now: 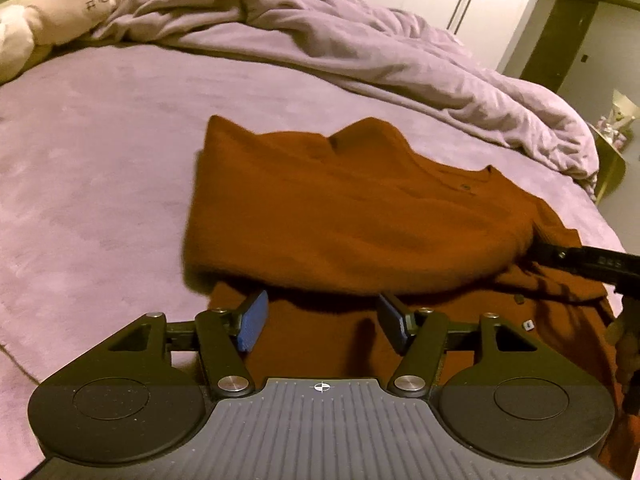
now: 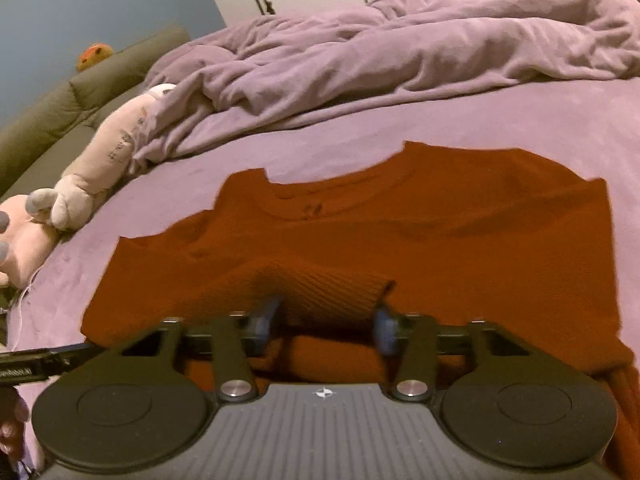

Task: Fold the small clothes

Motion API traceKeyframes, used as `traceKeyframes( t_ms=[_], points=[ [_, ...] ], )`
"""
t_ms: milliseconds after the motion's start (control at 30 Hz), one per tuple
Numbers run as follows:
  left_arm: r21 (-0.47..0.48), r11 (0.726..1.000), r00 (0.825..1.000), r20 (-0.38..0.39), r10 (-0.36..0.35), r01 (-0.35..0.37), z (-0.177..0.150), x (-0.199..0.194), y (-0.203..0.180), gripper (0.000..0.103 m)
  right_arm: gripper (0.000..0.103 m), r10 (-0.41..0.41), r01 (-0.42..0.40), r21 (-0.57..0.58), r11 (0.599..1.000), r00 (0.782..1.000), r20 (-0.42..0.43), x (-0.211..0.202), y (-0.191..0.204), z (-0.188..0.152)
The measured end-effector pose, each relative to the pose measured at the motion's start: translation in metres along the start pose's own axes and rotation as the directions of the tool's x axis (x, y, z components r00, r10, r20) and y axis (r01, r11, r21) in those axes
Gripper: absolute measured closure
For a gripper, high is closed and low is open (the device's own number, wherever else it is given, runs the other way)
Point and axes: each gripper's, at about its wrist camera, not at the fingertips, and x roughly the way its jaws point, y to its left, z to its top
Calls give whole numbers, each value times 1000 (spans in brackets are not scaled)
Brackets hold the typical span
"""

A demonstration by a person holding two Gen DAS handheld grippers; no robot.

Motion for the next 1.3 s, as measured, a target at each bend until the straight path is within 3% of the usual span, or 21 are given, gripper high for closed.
traceKeyframes(
  t_ms=[33, 133, 233, 333, 400, 467, 533, 600, 633, 733, 867, 900, 967, 1000, 1067, 1167, 1300],
  points=[
    [-1, 1000, 1000, 6, 1, -1, 1, 0, -2, 37, 95, -15, 15, -13, 1000, 1000, 4, 0, 4, 3],
    [0, 1000, 1000, 22, 6, -6, 4, -1, -7, 37, 97, -25, 25, 3, 1000, 999, 46, -12, 7, 16],
    [11, 1000, 999, 30, 20, -20, 3, -1, -11, 36, 100, 34, -56, 132, 990, 986, 163, -46, -14, 27],
    [14, 1000, 1000, 11, 28, -28, 1, 3, -13, 35, 103, -71, 24, 218, 976, 975, 209, -69, -45, 30],
    [16, 999, 999, 1, 35, -35, -2, 6, -15, 35, 103, -153, 99, 280, 955, 972, 179, -73, -69, 28],
    [18, 999, 999, 0, 41, -41, -5, 7, -17, 34, 98, -141, 97, 341, 935, 984, 106, -71, -86, 21],
    [20, 999, 999, -1, 50, -50, -6, 8, -19, 33, 96, -55, 29, 363, 931, 997, 61, -64, -86, 11],
    [24, 998, 998, -2, 56, -56, -7, 7, -21, 33, 79, 24, -29, 321, 947, 999, 21, -50, -72, 3],
    [24, 998, 998, -2, 56, -56, -7, 6, -21, 32, 65, 38, -37, 296, 955, 999, 5, -43, -64, 1],
    [22, 998, 999, -7, 50, -50, -7, 3, -22, 30, 63, 86, -72, 262, 962, 995, -41, -21, -45, -3],
    [39, 997, 998, -8, 61, -61, -10, 2, -21, 25, 63, 85, -70, 254, 965, 995, -48, -4, -30, -4],
    [42, 997, 998, -7, 65, -65, -10, 3, -22, 25, 66, 87, -72, 249, 966, 995, -52, -2, -28, -4],
    [46, 996, 997, -1, 73, -73, -10, 3, -23, 21, 98, 88, -74, 216, 973, 994, -57, 1, -21, 1],
    [49, 995, 997, 7, 82, -83, -10, 2, -24, 20, 98, 83, -71, 196, 978, 995, -52, -2, -18, 1],
    [62, 991, 993, 39, 113, -115, -10, -2, -28, 16, 98, 10, -12, 75, 997, 1000, 17, -16, -3, 7],
    [93, 985, 988, 72, 140, -146, -7, -6, -30, 14, 99, -78, 82, -25, 996, 987, 138, -43, 4, 22],
    [111, 979, 983, 78, 164, -172, -5, -3, -32, 12, 99, -302, 321, -56, 945, 928, 217, -58, -14, 35]
  ],
)
